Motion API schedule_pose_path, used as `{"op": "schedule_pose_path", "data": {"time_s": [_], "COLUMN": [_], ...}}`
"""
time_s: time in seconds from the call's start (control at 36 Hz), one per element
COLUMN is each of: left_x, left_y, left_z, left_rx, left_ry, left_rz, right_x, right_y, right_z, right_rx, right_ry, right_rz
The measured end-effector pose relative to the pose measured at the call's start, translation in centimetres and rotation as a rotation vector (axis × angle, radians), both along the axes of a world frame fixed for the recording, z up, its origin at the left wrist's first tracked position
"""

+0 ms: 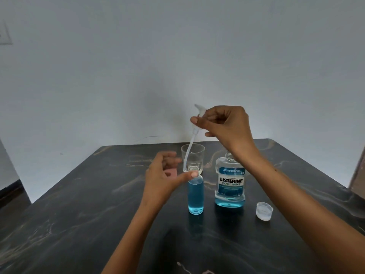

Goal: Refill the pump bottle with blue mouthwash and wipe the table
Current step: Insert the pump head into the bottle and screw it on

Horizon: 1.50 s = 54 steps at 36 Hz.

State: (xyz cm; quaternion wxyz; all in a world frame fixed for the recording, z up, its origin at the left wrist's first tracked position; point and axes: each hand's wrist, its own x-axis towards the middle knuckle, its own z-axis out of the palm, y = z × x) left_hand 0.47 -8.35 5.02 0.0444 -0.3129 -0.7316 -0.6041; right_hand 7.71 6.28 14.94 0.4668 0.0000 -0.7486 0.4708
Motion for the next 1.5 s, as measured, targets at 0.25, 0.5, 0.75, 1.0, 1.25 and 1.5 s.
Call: {"op": "schedule_pose_path", "data": {"time_s": [0.25,0.5,0.75,1.0,1.25,1.5], "left_x": [0.7,0.3,0.4,0.5,0.7,0.5], "left_y": [1.1,0.4,0.3,0.3,0.3,-0.7], "left_z": [-4.6,-4.9,-5.4,-5.5,-5.7,-5.7], "left_rx": [-0.095,-0.082,-0.071,-0.05,-0.048,-0.039], "left_ry": [-0.015,0.043,0.113,0.133,0.18,0.209], "left_rz": [-0.149,-0.129,-0.116,-0.102,-0.078,-0.035], "right_x": [1.0,1.2,0.6,0.1,0.6,0.2], "right_y": [0.6,0.4,0.2,-0.3,-0.8,-1.5], "right_z": [0.8,0.0,-3.4,-6.4,-7.1,-8.8], "right_rx": [0.08,0.123,0.155,0.214,0.263,0.009], "right_ry": [-0.001,-0.048,-0.22,-0.415,-0.567,-0.431], "right_rz": [-0.078,-0.073,0.012,0.051,0.04,0.156]}}
